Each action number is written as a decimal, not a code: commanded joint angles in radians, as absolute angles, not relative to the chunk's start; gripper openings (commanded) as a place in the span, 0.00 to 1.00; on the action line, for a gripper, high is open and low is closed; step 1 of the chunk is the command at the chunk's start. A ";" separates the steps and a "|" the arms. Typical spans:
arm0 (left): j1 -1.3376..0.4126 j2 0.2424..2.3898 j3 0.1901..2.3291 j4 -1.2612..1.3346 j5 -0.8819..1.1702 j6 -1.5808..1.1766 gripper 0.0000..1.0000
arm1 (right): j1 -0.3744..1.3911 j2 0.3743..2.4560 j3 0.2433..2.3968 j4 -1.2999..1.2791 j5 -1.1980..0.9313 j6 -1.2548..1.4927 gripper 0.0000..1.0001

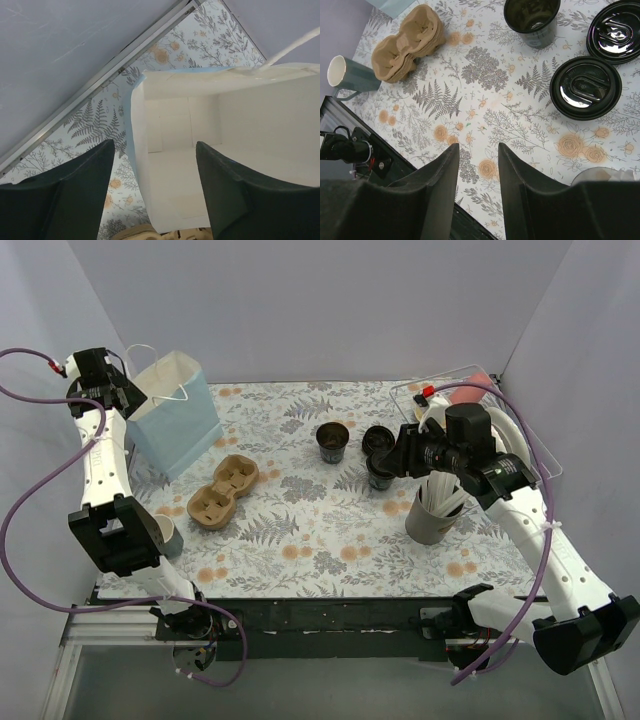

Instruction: Pack the takeout coffee

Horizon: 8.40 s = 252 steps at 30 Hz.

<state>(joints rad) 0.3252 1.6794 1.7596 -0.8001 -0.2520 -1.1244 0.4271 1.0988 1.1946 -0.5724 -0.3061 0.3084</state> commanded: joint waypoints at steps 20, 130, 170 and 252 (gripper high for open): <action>0.330 1.643 2.005 -0.824 0.076 -1.135 0.00 | 0.431 1.045 1.207 -0.535 -0.293 0.287 0.46; -0.209 1.615 1.270 -1.016 -0.479 -1.931 0.69 | 0.449 0.871 1.097 -0.575 -0.195 0.377 0.56; -0.189 1.720 1.394 -1.060 -0.514 -1.882 0.50 | 0.449 0.864 1.074 -0.581 -0.167 0.365 0.56; -0.189 1.795 1.384 -1.045 -0.574 -1.845 0.68 | 0.448 0.857 1.074 -0.591 -0.178 0.351 0.56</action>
<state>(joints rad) -0.1951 1.7912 1.3819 -1.0595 -0.5297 -1.8267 0.4458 0.8703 1.0813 -0.6270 -0.1707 0.3660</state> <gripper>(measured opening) 0.693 0.557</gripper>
